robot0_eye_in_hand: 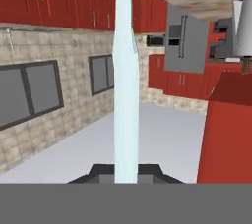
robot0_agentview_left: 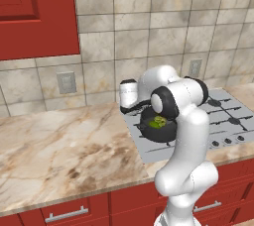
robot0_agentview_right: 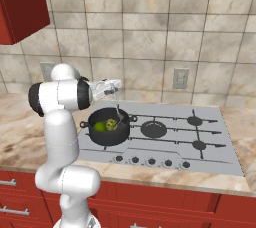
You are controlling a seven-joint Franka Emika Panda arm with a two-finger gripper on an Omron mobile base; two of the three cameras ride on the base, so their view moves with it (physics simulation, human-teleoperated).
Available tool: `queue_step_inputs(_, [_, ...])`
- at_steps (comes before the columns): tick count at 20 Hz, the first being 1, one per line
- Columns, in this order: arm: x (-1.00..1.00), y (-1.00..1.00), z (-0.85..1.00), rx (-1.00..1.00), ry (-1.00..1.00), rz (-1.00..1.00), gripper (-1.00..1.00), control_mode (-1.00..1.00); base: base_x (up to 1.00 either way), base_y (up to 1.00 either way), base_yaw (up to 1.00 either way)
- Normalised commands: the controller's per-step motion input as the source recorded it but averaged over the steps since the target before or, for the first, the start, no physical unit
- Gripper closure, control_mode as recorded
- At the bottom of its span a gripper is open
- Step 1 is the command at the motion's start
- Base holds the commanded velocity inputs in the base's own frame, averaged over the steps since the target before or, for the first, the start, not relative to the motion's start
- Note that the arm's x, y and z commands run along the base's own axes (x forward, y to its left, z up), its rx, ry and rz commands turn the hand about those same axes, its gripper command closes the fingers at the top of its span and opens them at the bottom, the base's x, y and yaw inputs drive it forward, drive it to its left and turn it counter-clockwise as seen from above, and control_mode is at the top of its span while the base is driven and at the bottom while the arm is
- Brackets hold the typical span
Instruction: Put the broccoli and lime in the pot. Retrieve the spatula and lightly stir the vegetables in the pot.
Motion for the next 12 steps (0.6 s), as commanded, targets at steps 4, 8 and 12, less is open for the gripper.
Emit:
queue_step_inputs(4, [-0.08,0.00,-0.11,0.05,-0.04,-0.09,1.00,-1.00,0.00,0.00,0.00])
queue_step_inputs(8, [-0.09,0.08,0.00,0.00,0.00,-0.02,1.00,-1.00,0.00,0.00,0.00])
queue_step_inputs(12, [-0.01,0.20,0.00,0.00,0.00,-0.03,1.00,-1.00,0.00,0.00,0.00])
